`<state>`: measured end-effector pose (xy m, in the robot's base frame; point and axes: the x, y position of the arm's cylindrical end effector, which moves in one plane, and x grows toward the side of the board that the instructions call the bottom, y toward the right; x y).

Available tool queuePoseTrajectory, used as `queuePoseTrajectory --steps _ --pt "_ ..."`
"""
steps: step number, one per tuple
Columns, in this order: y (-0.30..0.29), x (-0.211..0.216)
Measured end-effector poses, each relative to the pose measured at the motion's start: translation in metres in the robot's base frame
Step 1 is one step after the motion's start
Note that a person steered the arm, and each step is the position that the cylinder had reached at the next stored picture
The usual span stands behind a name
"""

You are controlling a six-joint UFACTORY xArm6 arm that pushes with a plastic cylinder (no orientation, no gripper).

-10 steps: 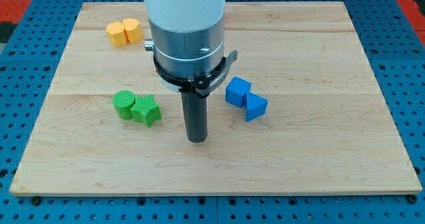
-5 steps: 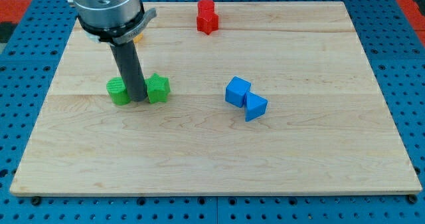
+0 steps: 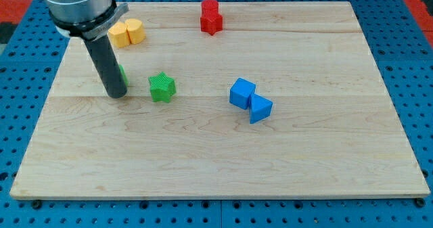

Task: Move the green circle to the bottom left of the yellow hexagon

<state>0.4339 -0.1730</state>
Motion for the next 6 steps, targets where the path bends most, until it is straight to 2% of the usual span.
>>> queuePoseTrajectory --steps 2,4,6 --pt "-0.004 -0.037" --pt "-0.007 -0.097" --pt "-0.009 -0.113"
